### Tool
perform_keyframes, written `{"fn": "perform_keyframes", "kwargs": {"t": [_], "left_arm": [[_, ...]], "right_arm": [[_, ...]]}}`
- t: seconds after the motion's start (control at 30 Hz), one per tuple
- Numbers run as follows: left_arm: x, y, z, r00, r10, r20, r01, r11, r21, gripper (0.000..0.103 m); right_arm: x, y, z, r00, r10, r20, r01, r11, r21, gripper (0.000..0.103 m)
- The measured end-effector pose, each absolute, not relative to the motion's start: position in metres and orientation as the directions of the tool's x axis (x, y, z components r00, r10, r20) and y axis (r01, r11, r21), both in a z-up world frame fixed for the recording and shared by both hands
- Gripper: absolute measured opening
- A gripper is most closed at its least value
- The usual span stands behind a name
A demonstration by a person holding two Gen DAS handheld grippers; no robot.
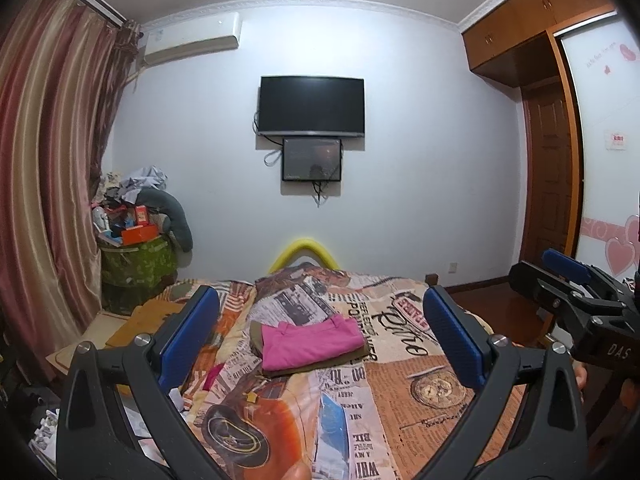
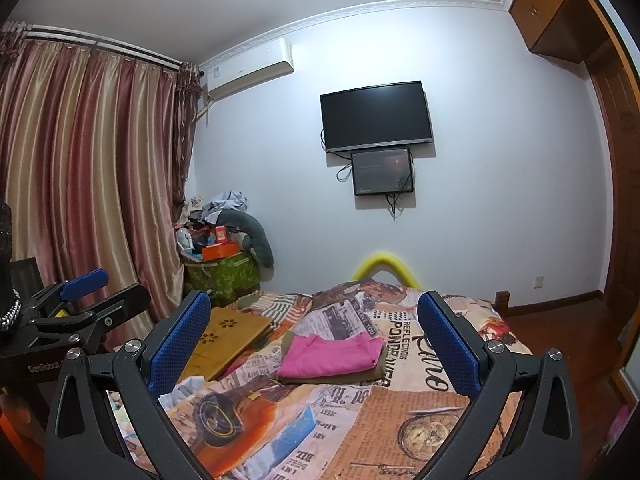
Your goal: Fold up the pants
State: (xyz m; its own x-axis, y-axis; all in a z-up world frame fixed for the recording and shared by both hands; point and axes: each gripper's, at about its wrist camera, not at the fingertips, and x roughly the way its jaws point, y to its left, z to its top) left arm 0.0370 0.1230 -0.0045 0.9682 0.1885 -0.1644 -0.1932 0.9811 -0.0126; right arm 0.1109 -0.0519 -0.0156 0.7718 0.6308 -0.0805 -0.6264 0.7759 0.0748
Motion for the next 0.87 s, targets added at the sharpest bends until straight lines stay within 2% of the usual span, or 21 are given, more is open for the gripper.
{"fn": "perform_keyframes", "kwargs": {"t": [0.87], "left_arm": [[0.0378,0.1263,-0.0101,0.967,0.189,-0.171,-0.195,0.981,-0.015,0.103]], "right_arm": [[0.1098,-0.0507,-0.0172,0.77,0.632,-0.084,-0.627,0.775,0.084,0.103]]}}
